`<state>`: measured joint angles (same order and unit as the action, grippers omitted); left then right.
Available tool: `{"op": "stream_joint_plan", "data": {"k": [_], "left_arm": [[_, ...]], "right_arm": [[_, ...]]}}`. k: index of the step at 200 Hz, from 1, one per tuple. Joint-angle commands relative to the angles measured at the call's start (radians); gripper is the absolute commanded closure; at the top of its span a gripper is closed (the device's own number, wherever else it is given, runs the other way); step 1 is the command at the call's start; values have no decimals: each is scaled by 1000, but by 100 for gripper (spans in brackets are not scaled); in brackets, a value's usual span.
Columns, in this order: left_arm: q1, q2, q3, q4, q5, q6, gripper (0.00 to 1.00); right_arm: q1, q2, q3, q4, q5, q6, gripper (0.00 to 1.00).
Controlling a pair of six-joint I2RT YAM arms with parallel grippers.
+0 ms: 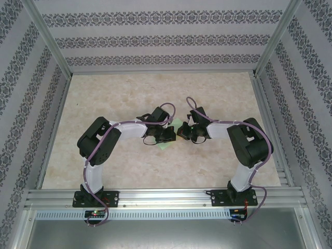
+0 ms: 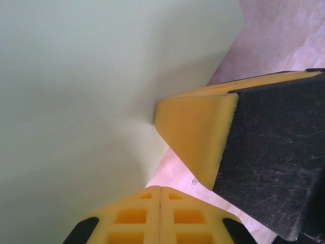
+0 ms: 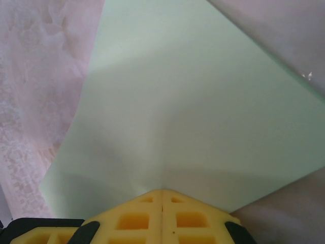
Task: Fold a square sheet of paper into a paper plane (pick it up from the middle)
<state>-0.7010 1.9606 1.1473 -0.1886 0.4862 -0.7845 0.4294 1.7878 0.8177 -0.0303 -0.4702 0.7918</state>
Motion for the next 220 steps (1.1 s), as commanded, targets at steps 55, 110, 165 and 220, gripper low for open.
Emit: {"op": "stream_joint_plan", "data": {"k": [55,110,165,220], "left_arm": [[5,29,-104,50,4,84,100],[26,-33,-220,97,22,86,100],[38,-106,-334,152,61,74,100],[39,-153,-379,94,57,116,100]], "right_arm": [[-11,65,-11,-87,80,-3,100],[-26,97,3,-151,114,-15,100],[-38,126,15,-197,139,-23,100],[-41,126,20,-215,151,-27,100]]}}
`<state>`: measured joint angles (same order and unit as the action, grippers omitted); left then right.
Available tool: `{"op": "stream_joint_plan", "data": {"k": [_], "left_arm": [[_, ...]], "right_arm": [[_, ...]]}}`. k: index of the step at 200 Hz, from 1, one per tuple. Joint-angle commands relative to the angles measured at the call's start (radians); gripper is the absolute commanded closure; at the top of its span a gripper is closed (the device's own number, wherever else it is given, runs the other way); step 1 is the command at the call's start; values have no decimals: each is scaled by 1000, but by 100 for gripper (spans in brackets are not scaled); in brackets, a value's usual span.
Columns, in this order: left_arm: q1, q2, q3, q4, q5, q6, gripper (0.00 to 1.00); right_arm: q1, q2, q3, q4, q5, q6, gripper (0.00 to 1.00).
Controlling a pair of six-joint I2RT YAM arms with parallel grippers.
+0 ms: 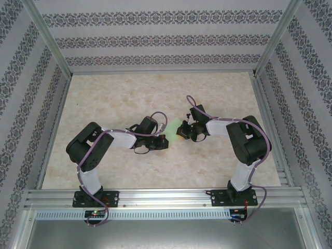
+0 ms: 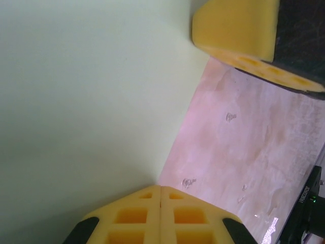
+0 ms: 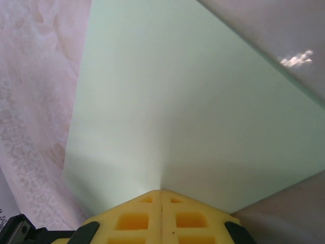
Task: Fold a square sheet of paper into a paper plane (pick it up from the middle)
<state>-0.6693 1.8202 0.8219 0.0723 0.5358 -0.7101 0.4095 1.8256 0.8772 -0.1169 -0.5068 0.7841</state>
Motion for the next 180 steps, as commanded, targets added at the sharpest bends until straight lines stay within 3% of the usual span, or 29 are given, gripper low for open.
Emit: {"op": "stream_joint_plan", "data": {"k": [1,78,137,180], "left_arm": [[8,-13,-54,-167,7,42,100],[10,-98,-135,-143,-7,21,100],[9,-205,18,-190,-32,2,100],[9,-105,102,-180,-61,-29,100]], "right_arm": [[-21,88,-40,-129,188,-20,100],[-21,80,-38,-137,186,-23,100],[-10,1,20,-127,128,-26,100],[18,-42,84,-97,59,-28,100]]}}
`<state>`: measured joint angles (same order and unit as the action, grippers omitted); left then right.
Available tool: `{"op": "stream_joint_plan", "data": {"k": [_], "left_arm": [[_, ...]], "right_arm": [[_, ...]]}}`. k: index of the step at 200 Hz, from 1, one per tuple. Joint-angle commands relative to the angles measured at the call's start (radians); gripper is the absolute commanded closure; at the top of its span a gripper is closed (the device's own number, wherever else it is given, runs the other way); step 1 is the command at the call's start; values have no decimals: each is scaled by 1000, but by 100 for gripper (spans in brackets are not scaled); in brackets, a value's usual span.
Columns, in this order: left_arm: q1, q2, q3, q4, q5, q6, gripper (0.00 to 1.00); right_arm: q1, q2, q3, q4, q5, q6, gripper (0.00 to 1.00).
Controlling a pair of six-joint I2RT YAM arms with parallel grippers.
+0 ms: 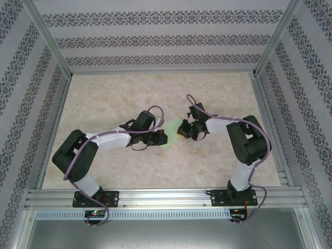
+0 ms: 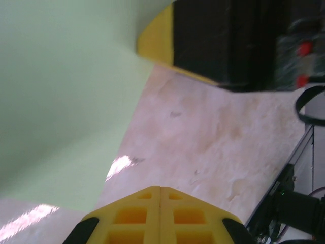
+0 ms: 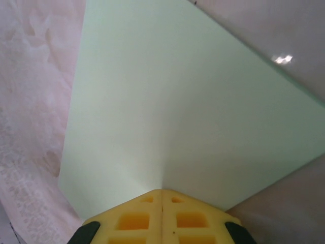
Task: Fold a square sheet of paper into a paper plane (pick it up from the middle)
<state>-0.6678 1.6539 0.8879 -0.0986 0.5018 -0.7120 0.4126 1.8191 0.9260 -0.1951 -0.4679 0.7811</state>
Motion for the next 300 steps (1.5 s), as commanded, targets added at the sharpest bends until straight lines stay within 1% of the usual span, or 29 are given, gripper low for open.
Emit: {"op": "stream_joint_plan", "data": {"k": [1,38,80,126,194,238,300], "left_arm": [[8,64,37,-10,-27,-28,100],[7,128,46,6,8,-41,100],[5,151,39,-17,13,-31,100],[4,171,45,-83,-34,-32,100],[4,192,22,-132,-84,-57,100],[4,205,26,-196,-111,-57,100],[4,223,5,-199,-96,-71,100]], "right_arm": [[15,-37,36,-17,17,-24,100],[37,-71,48,38,-48,-26,100],[76,-55,28,39,-44,-27,100],[104,-4,-3,76,-44,-15,100],[101,36,-27,74,-41,-88,100],[43,44,-49,108,-39,-146,100],[-141,84,-25,133,-30,-186,100]]}}
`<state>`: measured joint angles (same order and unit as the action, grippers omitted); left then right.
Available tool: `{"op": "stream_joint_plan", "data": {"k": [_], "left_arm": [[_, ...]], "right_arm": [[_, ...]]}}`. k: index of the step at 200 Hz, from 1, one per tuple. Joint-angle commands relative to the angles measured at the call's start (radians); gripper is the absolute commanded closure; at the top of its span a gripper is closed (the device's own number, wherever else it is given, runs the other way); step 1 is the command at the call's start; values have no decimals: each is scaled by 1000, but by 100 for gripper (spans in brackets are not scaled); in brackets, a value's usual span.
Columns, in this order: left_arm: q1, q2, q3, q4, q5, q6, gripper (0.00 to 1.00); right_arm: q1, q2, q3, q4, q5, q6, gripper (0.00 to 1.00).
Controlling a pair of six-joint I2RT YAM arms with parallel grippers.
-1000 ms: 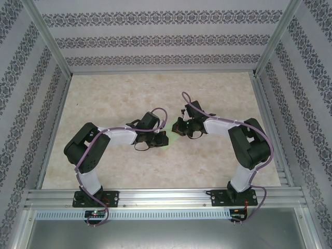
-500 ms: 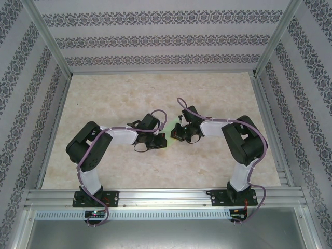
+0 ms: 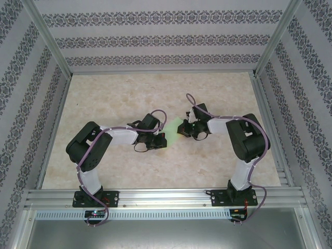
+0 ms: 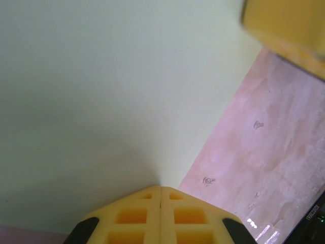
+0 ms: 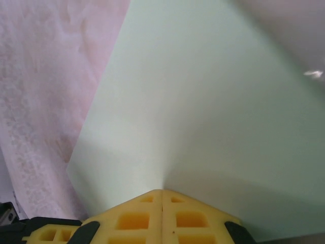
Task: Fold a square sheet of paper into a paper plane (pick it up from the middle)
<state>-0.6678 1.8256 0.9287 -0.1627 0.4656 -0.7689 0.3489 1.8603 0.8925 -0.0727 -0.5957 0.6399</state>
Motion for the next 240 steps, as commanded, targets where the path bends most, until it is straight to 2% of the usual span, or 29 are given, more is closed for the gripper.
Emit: {"op": "stream_joint_plan", "data": {"k": [1,69,105,115,126,142,152,164,194,240], "left_arm": [[4,50,-36,-135,-59,-14,100],[4,45,4,-144,-28,2,100],[9,23,144,-190,-1,9,100],[16,8,194,-211,-2,9,96],[30,-12,240,-235,-8,13,90],[64,-43,279,-276,-29,20,75],[93,-60,290,-309,-43,29,70],[135,-79,287,-340,-59,41,62],[254,-137,215,-378,-78,52,54],[406,-223,89,-418,-100,86,43]], "right_arm": [[-79,43,10,10,98,-46,100],[-165,65,92,-12,134,-79,100],[-151,-9,102,-19,123,-74,100],[-139,-50,101,-39,135,-68,100],[-111,-98,104,-89,190,-62,100],[-53,-142,132,-194,279,-58,100],[-6,-151,148,-247,336,-43,91],[52,-147,172,-299,391,-27,86],[182,-88,221,-328,431,45,73],[357,78,406,-379,428,81,74]]}}
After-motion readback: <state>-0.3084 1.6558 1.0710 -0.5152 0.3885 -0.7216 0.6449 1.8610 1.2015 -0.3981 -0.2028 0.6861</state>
